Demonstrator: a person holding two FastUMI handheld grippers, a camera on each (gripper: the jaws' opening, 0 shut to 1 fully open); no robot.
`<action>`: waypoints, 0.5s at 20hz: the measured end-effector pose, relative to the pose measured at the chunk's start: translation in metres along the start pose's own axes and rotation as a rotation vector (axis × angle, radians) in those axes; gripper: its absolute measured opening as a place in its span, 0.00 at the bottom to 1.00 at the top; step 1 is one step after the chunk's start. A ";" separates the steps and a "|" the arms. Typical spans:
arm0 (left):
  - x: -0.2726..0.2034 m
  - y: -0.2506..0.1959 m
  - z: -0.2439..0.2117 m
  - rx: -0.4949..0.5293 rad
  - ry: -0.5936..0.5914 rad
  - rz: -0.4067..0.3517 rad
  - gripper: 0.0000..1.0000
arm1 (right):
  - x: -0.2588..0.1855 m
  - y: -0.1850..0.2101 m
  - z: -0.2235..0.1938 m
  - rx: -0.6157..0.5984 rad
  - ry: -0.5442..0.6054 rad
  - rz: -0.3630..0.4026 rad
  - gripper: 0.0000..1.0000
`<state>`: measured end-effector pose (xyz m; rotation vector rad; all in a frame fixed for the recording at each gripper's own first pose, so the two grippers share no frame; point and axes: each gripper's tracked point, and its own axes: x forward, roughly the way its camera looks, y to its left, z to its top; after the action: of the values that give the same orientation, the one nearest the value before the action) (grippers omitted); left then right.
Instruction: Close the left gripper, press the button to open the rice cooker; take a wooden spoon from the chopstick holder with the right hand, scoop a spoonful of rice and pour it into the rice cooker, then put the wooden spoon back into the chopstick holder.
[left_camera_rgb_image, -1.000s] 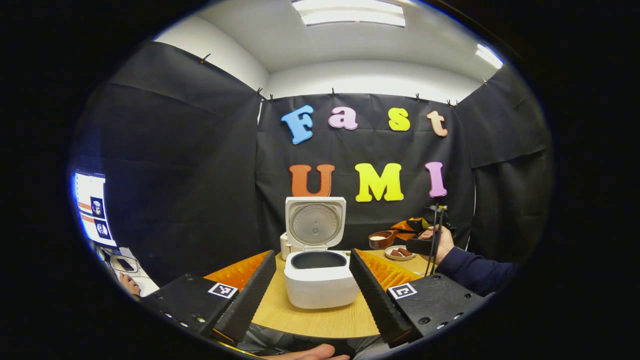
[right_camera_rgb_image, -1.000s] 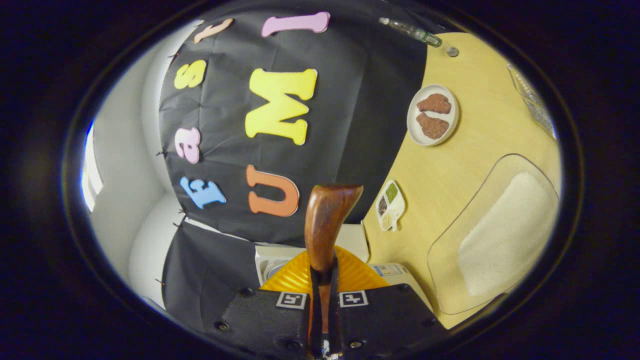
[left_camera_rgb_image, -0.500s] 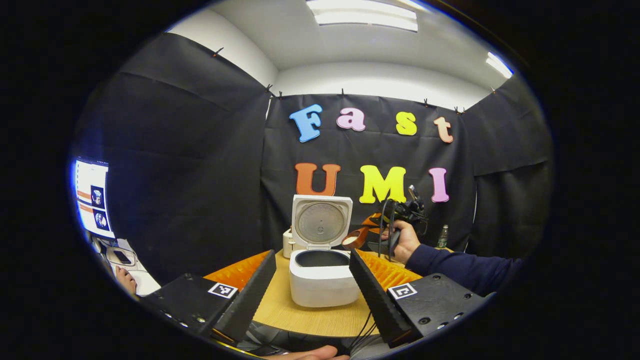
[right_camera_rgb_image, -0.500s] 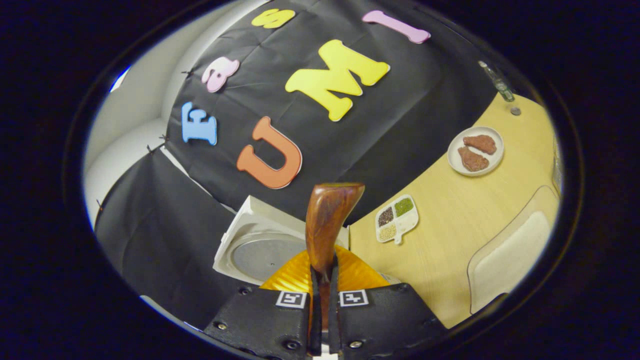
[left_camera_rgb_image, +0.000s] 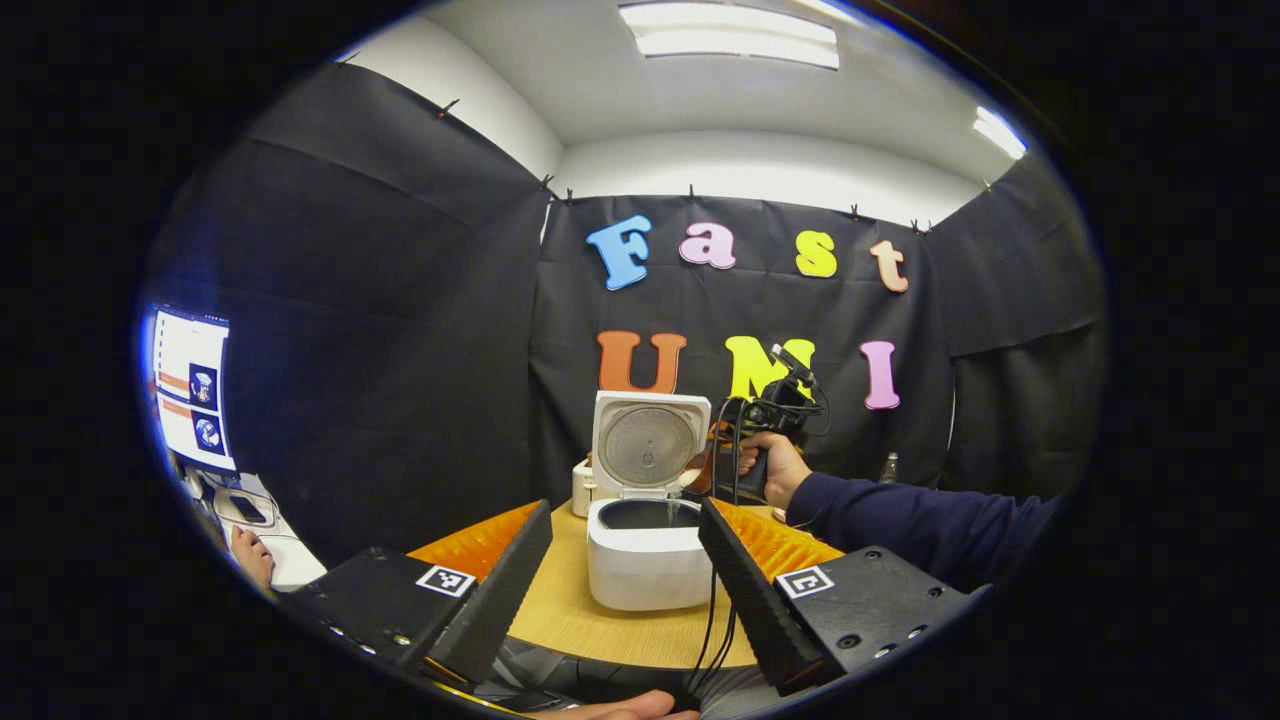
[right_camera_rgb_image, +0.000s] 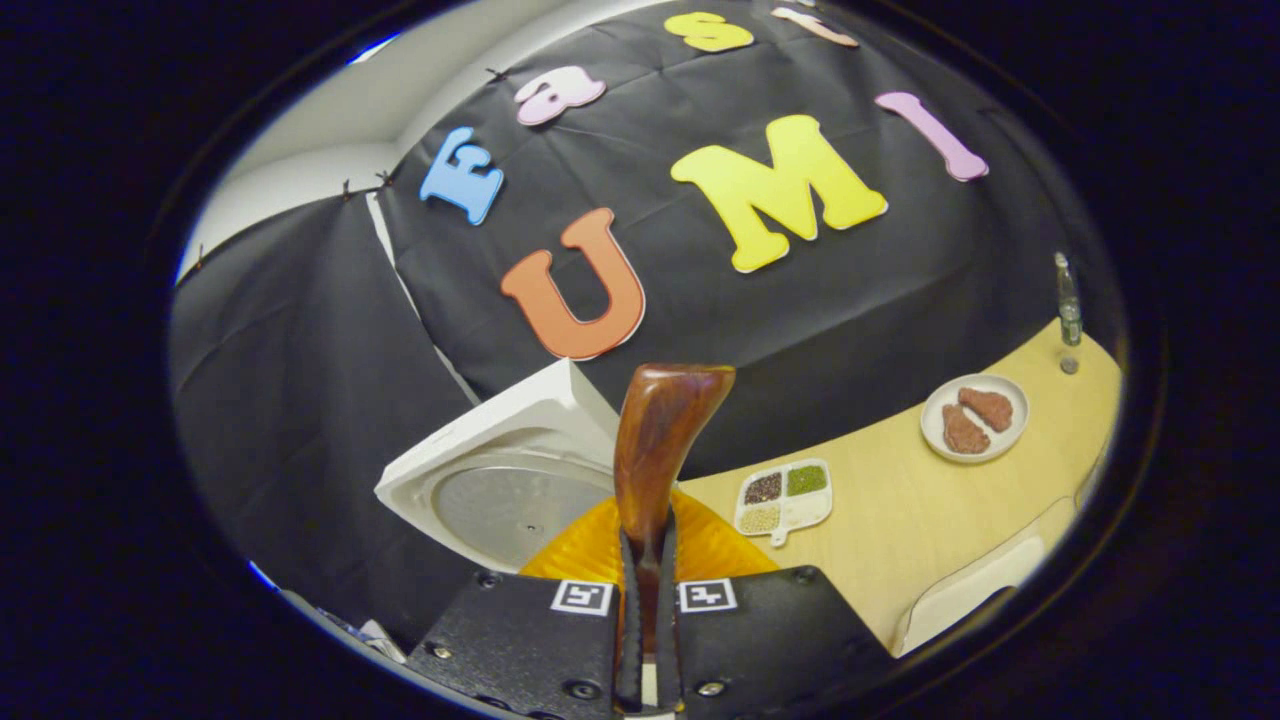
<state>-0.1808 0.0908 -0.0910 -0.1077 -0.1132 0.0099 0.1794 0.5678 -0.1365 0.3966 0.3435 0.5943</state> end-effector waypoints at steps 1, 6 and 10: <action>0.001 -0.001 0.000 -0.007 0.001 -0.009 0.94 | 0.000 -0.002 0.004 -0.045 -0.011 -0.011 0.11; -0.002 -0.002 -0.004 0.009 0.022 -0.012 0.94 | -0.005 0.005 0.004 -0.136 -0.018 -0.003 0.11; -0.003 -0.003 -0.005 0.029 0.032 -0.022 0.94 | -0.006 0.012 0.003 -0.184 -0.009 0.022 0.11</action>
<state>-0.1830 0.0877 -0.0955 -0.0778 -0.0826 -0.0123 0.1699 0.5730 -0.1275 0.2266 0.2738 0.6397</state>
